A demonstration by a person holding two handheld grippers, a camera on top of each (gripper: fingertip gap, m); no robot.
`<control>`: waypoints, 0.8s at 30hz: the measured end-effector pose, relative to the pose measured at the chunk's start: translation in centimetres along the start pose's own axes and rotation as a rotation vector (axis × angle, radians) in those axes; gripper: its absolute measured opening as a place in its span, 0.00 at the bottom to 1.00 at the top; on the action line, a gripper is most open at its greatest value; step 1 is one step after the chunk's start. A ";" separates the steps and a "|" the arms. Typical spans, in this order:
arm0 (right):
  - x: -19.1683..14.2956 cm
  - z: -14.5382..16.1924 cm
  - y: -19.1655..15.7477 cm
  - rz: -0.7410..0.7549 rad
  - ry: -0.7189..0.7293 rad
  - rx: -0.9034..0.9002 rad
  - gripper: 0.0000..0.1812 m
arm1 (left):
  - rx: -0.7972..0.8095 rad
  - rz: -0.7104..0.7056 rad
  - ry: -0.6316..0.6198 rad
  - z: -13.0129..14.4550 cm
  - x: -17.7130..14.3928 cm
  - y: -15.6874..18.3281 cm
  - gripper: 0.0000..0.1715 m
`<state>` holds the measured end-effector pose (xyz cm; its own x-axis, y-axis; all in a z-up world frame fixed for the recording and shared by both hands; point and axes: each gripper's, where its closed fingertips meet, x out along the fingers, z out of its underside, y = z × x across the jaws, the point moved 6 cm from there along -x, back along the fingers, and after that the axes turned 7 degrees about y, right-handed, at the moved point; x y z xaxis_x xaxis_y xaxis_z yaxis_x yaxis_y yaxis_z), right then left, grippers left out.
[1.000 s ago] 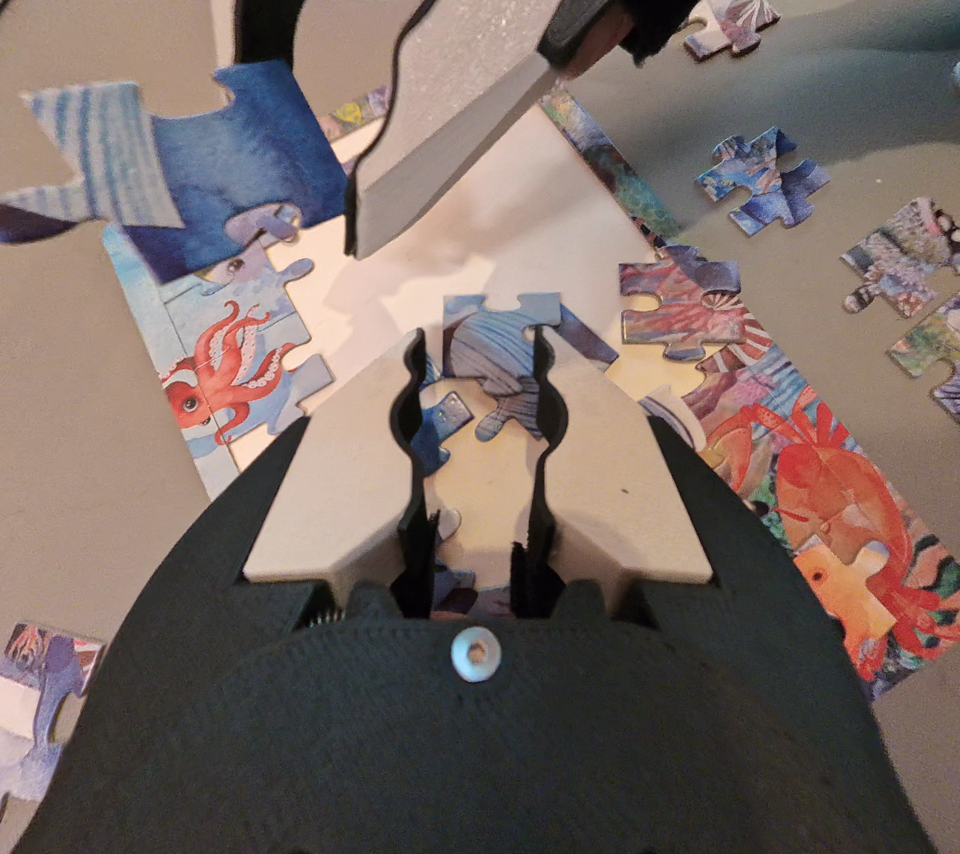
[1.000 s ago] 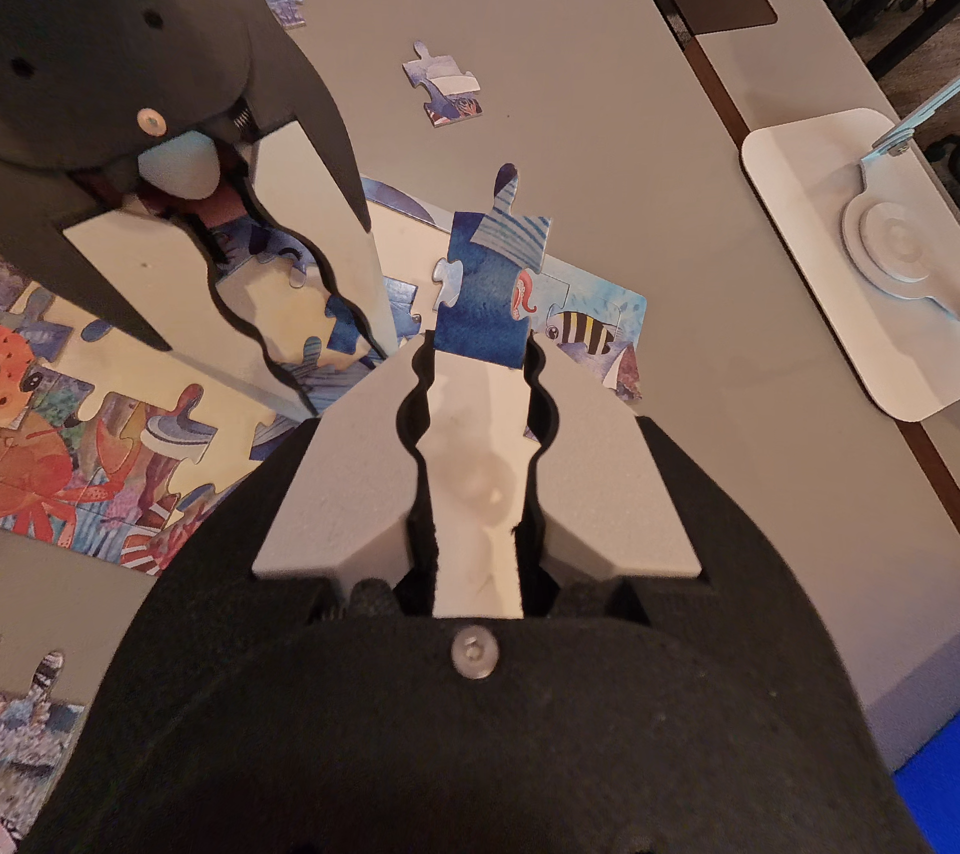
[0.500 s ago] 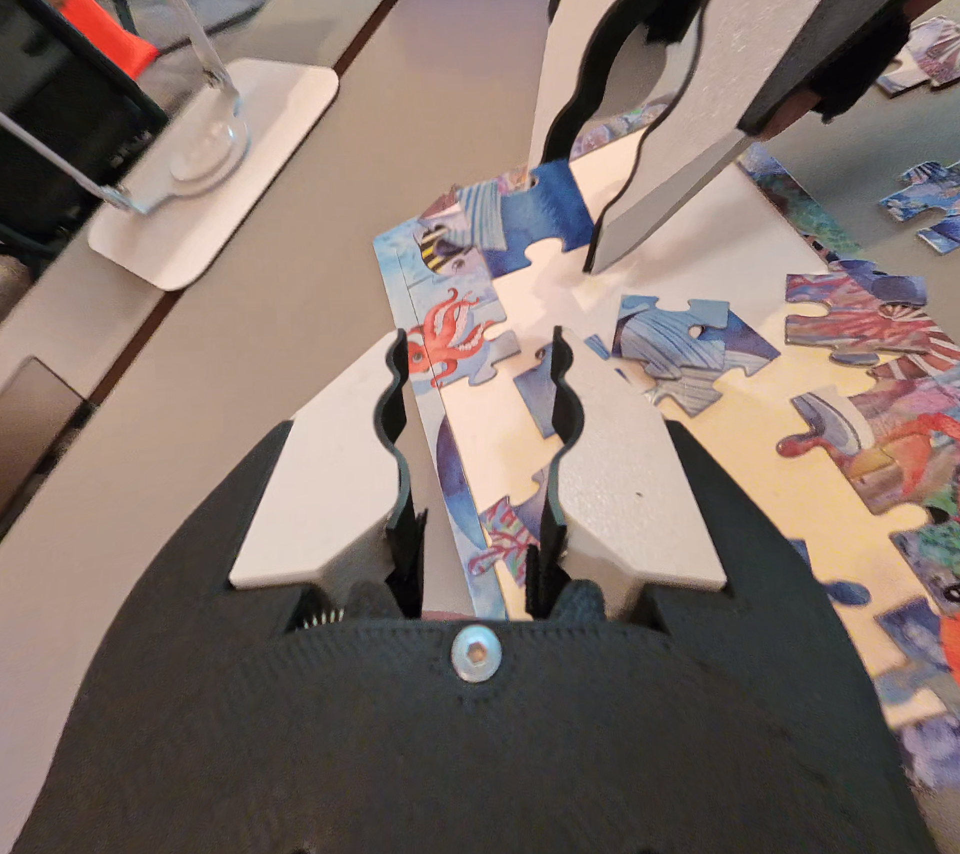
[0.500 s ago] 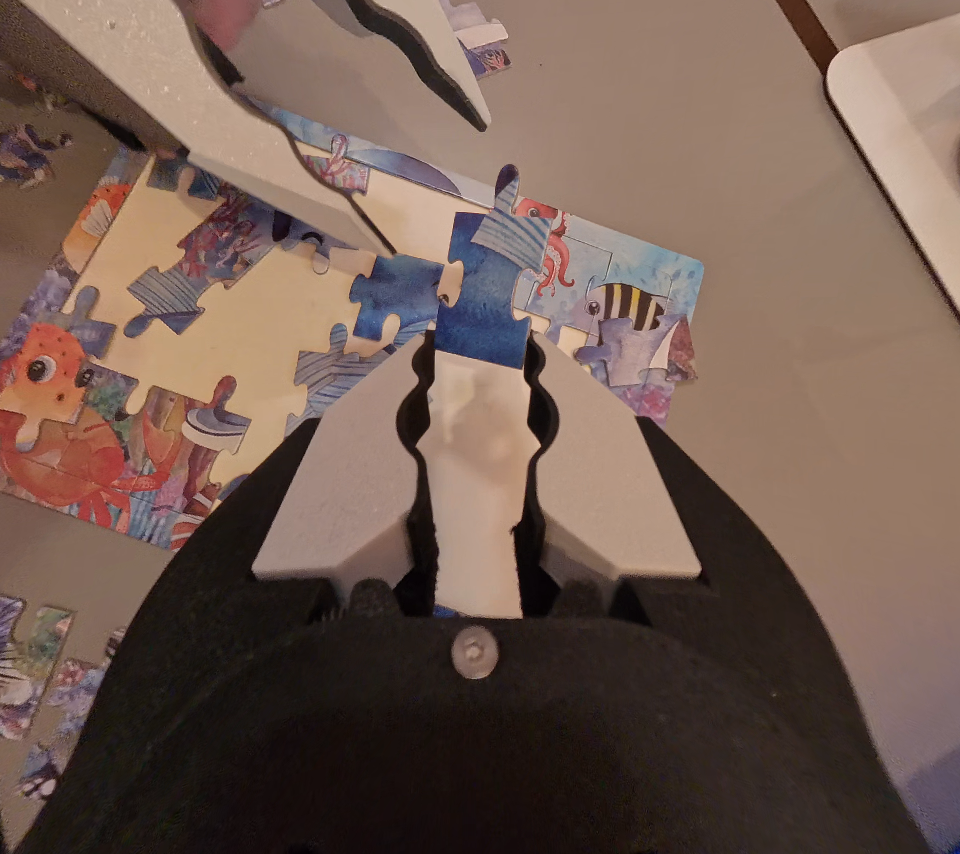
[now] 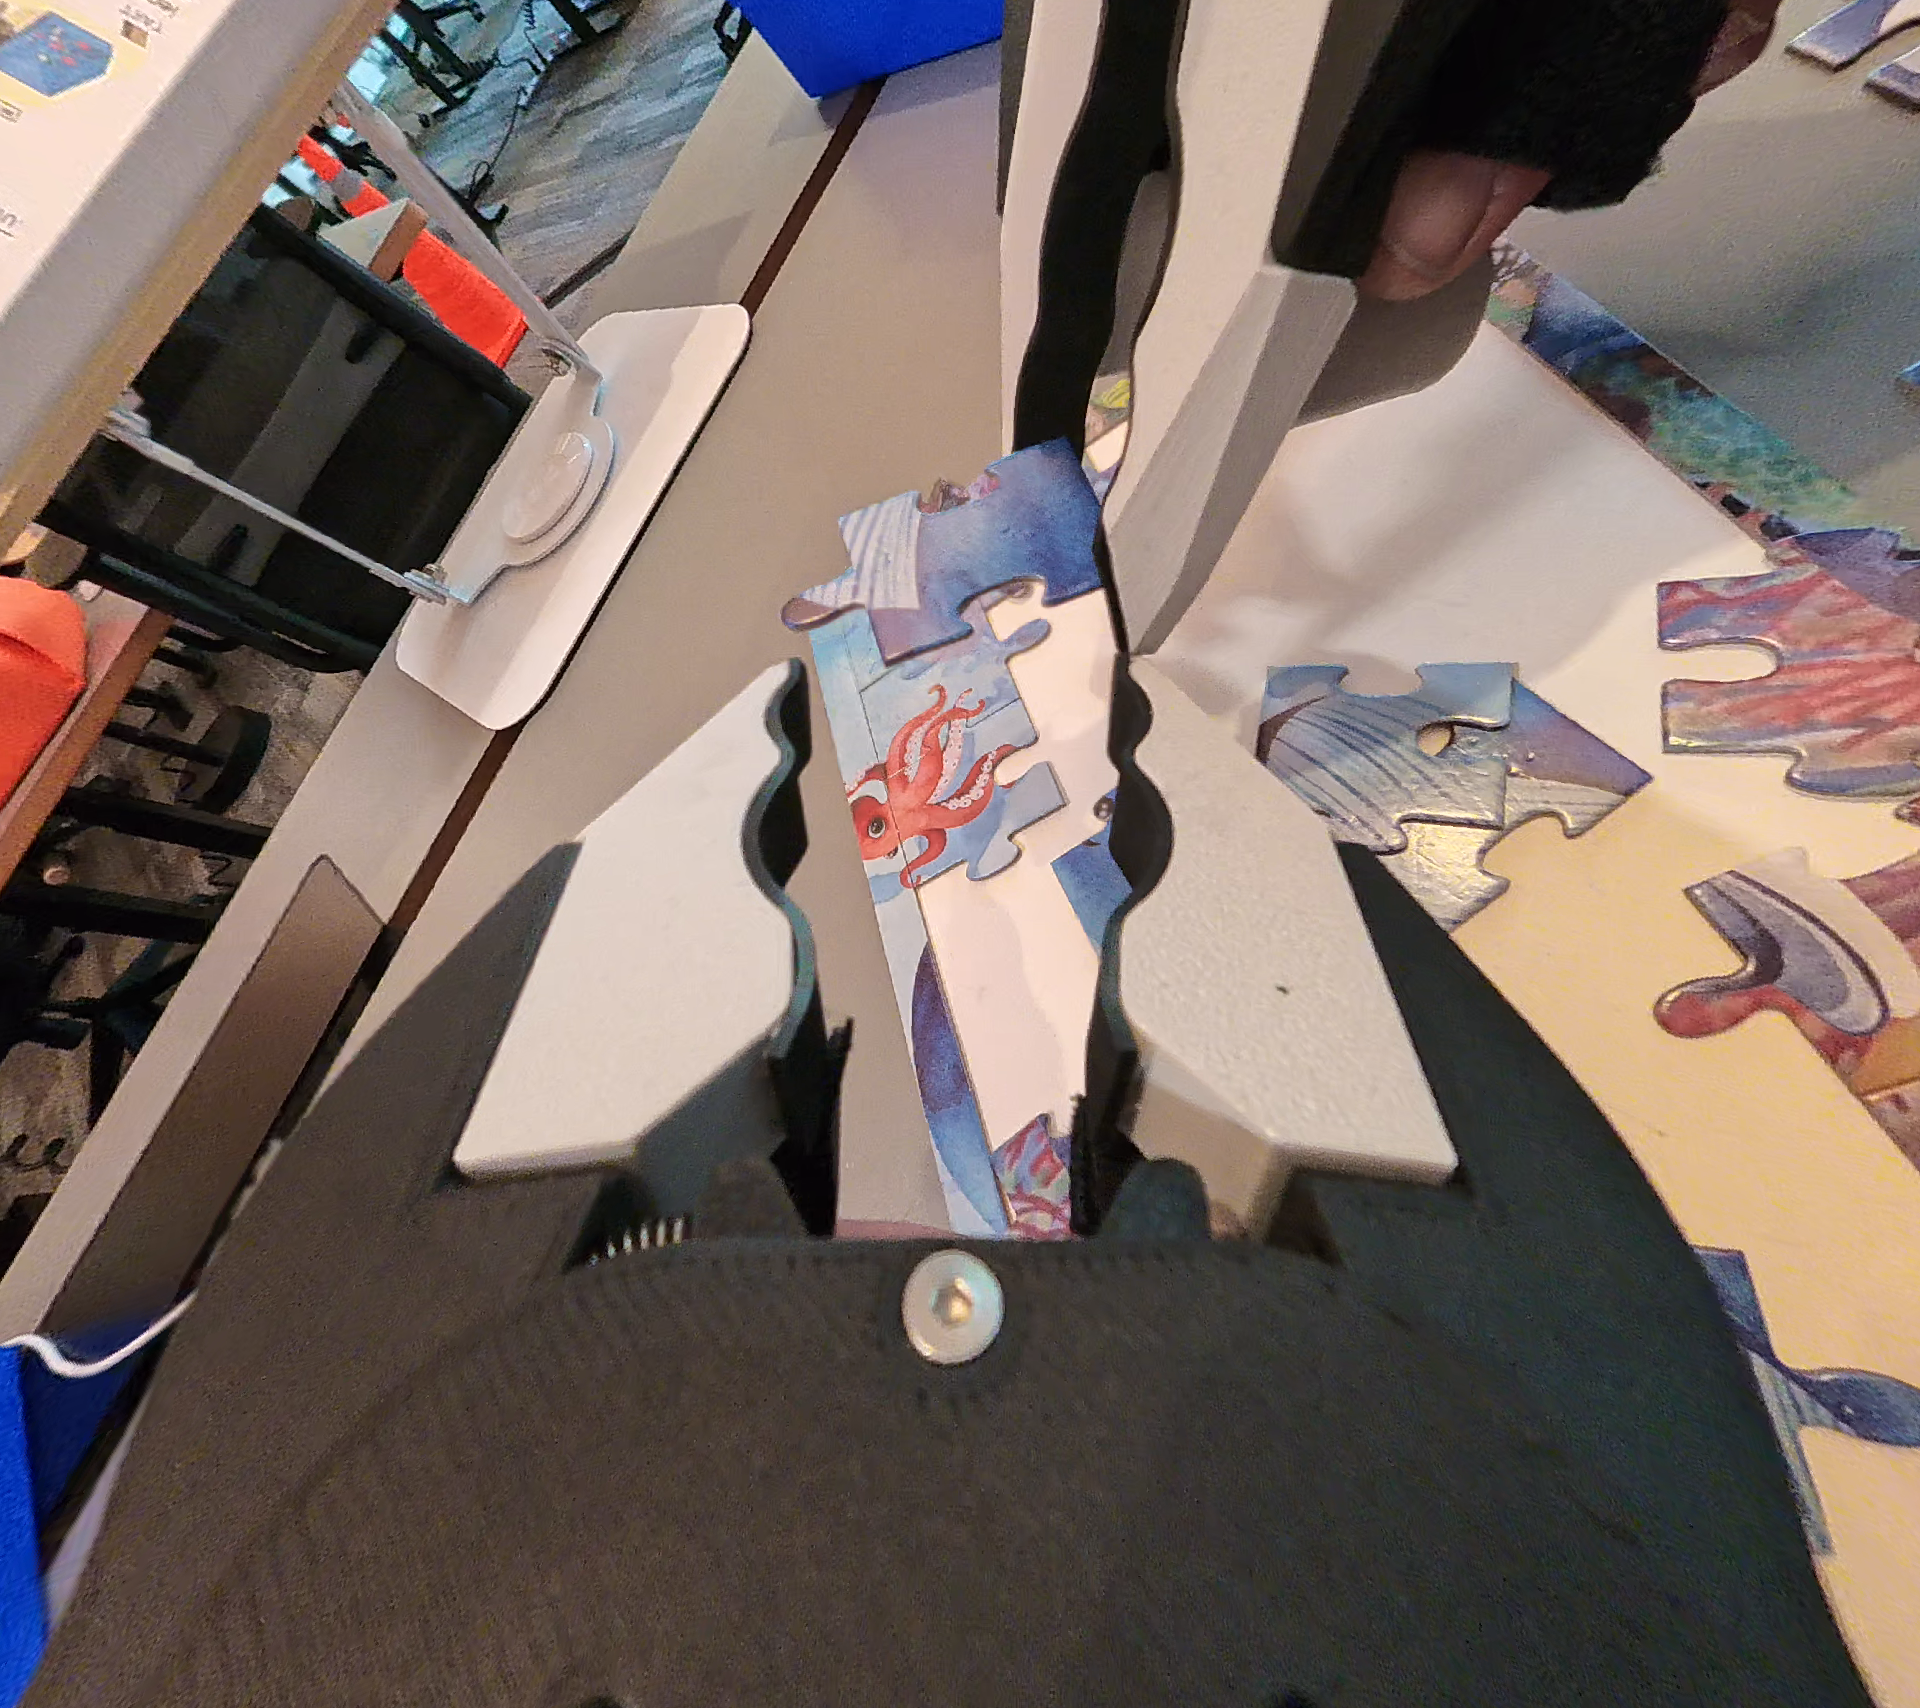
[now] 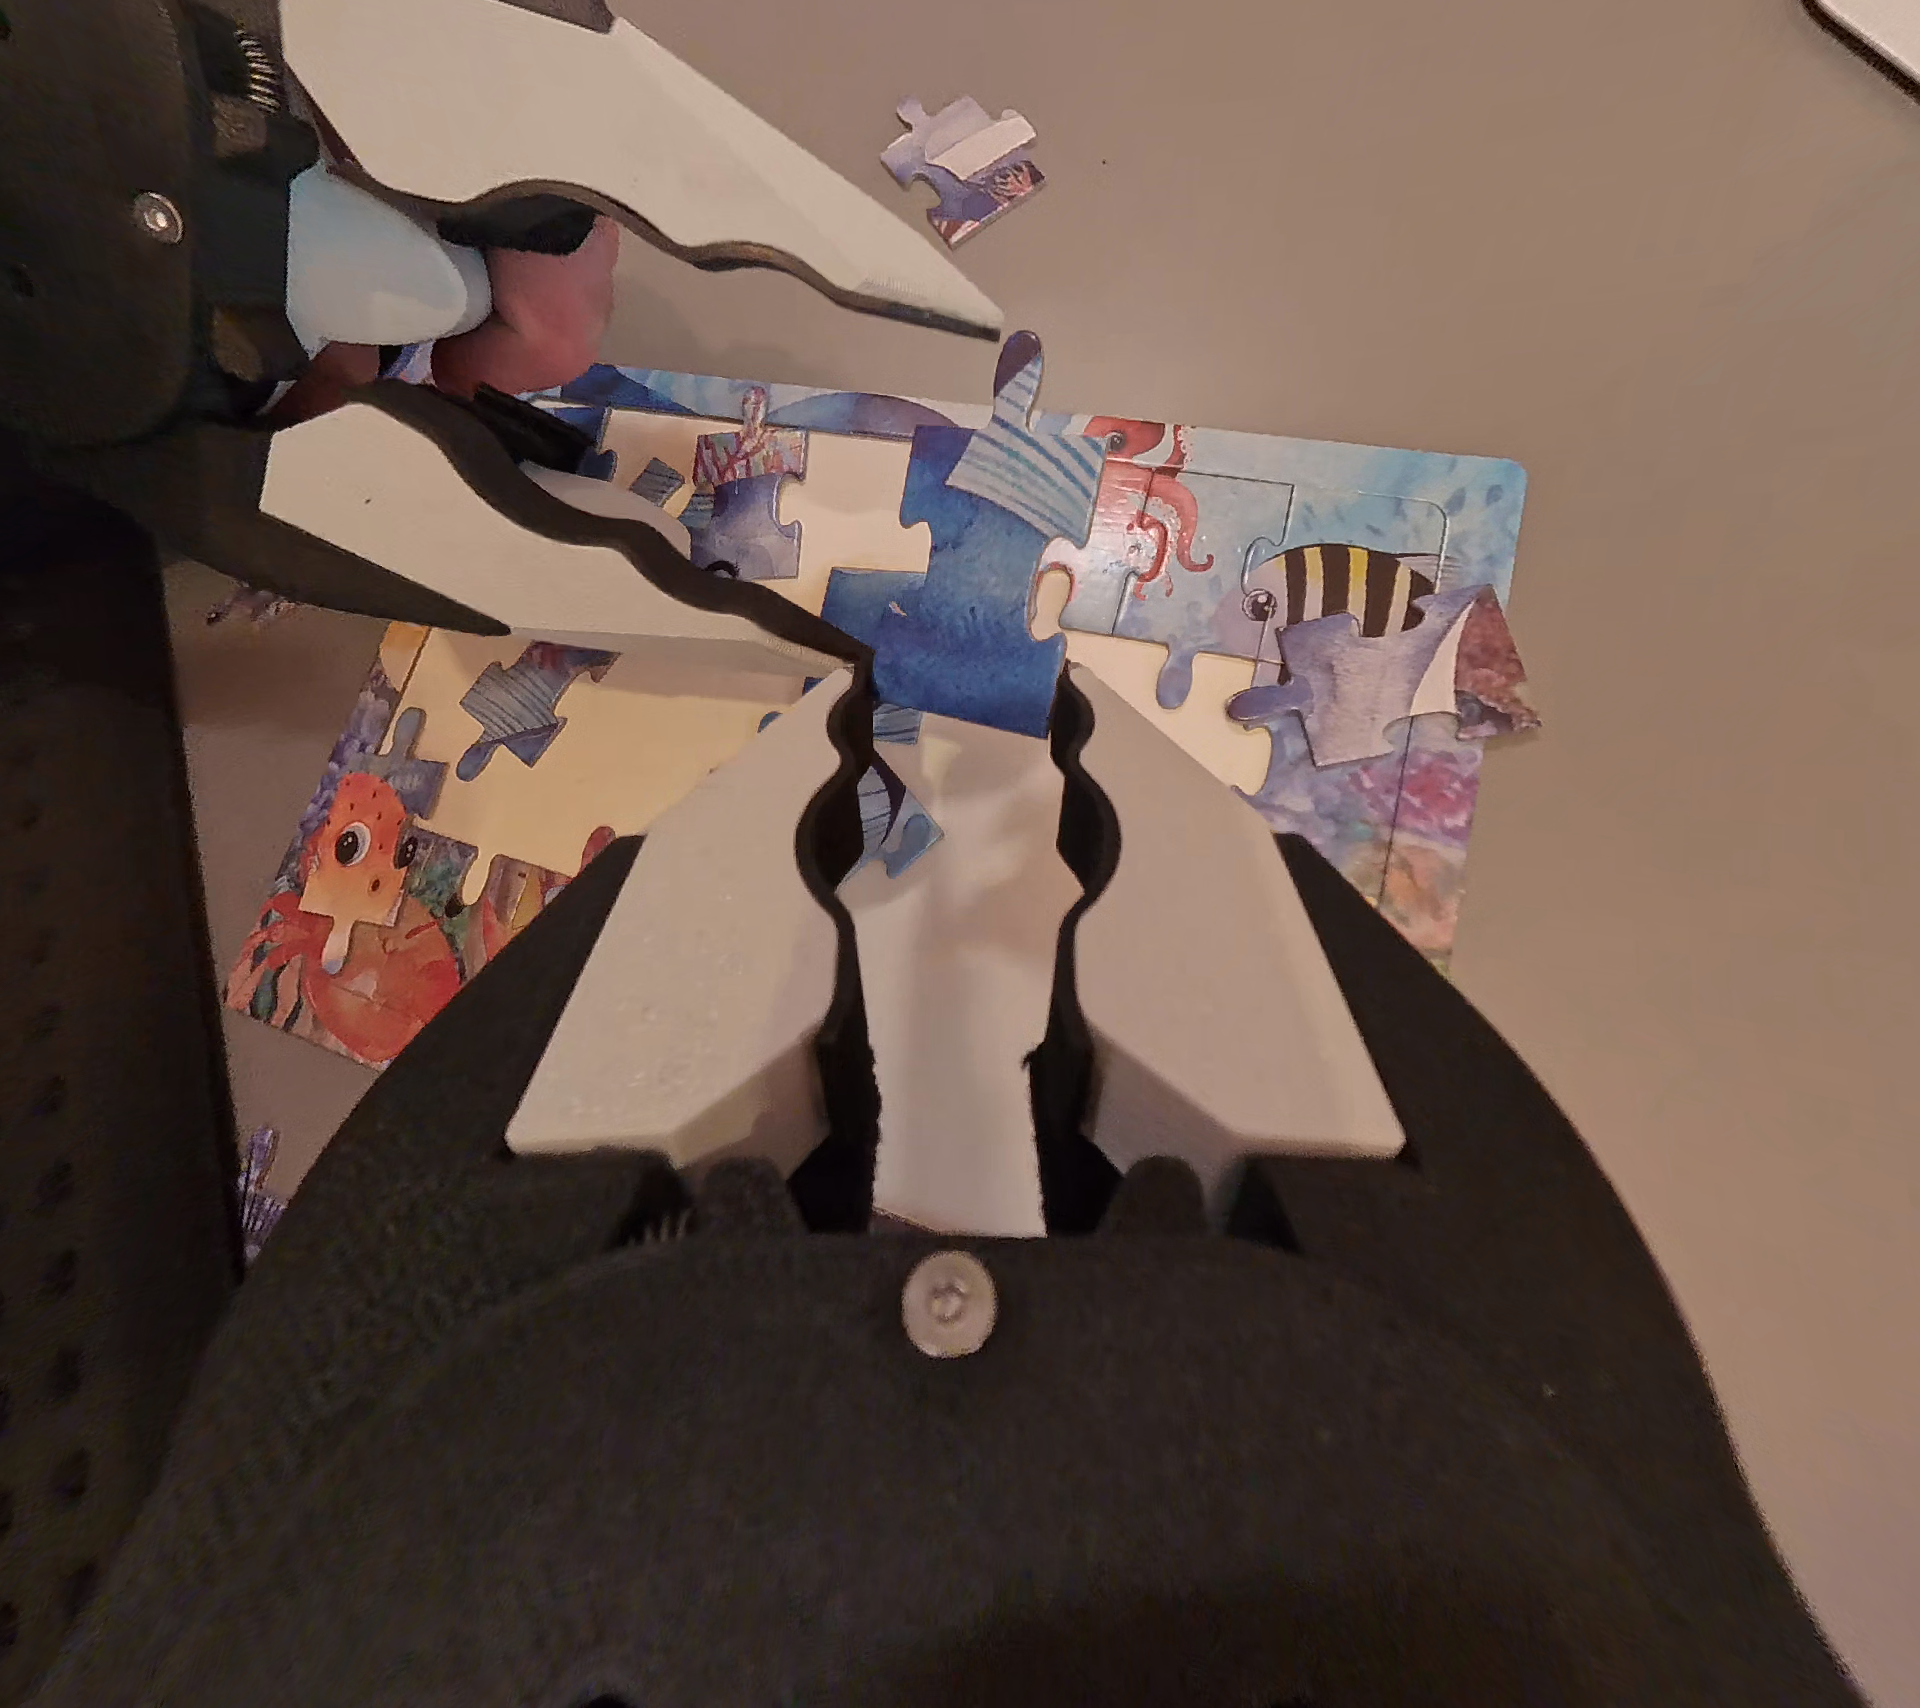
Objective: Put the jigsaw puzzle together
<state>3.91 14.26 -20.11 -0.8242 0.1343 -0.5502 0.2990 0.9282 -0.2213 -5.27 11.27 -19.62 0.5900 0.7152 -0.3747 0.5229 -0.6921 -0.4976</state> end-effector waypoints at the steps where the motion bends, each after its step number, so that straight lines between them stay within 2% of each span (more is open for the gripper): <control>1: -0.1 0.0 -0.1 -0.003 -0.002 -0.012 0.18 | -0.014 0.014 -0.002 0.1 -0.1 0.0 0.32; 3: 0.0 0.1 -0.1 0.029 -0.027 -0.056 0.18 | -0.055 0.035 0.008 0.3 -0.5 -0.4 0.29; 7: 0.2 0.2 -0.6 0.043 -0.054 -0.132 0.18 | -0.319 0.147 0.064 0.7 -0.7 -0.7 0.14; 10: 0.2 -0.1 -1.1 0.041 -0.040 -0.181 0.18 | -0.475 0.202 0.099 0.8 -0.6 -1.0 0.13; 12: 0.1 -0.3 -1.3 0.039 -0.024 -0.211 0.18 | -0.557 0.256 0.142 0.5 -0.7 -0.9 0.08; 18: -0.2 -0.6 -1.6 0.030 0.006 -0.228 0.18 | -0.665 0.325 0.189 0.2 -1.1 -1.2 0.05; 19: -0.2 -0.6 -1.8 0.015 0.002 -0.230 0.17 | -0.663 0.343 0.185 0.3 -1.4 -1.3 0.00; 20: -0.1 -0.4 -1.8 0.009 -0.008 -0.237 0.21 | -0.666 0.367 0.178 0.3 -1.6 -1.2 0.00; 24: -0.3 -0.1 -1.7 -0.022 -0.023 -0.225 0.20 | -0.688 0.434 0.088 1.6 -2.5 -1.1 0.00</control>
<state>3.58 12.65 -19.48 -0.8172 0.1077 -0.5662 0.1641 0.9852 -0.0495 -8.32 10.42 -19.36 0.8580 0.3794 -0.3462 0.4804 -0.8313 0.2795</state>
